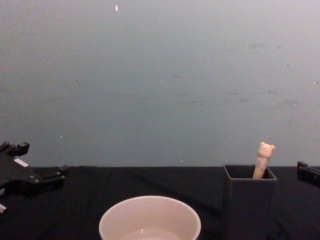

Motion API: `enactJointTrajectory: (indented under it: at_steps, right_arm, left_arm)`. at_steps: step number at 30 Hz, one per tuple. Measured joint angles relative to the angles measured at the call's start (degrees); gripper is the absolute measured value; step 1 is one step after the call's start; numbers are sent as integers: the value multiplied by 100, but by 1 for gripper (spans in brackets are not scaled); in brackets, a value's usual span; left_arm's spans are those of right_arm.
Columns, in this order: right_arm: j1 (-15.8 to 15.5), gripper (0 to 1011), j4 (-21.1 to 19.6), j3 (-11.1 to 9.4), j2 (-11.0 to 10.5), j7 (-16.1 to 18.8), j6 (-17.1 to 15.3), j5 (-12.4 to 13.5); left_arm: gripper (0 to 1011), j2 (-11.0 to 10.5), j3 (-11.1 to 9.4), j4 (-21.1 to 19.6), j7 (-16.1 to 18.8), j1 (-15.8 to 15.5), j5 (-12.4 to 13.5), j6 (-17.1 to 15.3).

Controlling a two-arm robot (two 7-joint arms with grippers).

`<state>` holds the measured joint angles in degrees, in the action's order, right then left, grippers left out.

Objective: Pick up the stirring spoon with one hand, stir inside the cup, then place it back in its original position.

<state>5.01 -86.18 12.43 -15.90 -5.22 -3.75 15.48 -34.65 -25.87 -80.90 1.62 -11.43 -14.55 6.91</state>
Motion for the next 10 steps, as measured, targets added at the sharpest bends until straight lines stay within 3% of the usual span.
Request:
enactJointTrajectory:
  at_steps: [10]
  right_arm:
    - [0,1002,0,0,0,0,0,0]
  left_arm:
    - [1001,0,0,0,0,0,0,0]
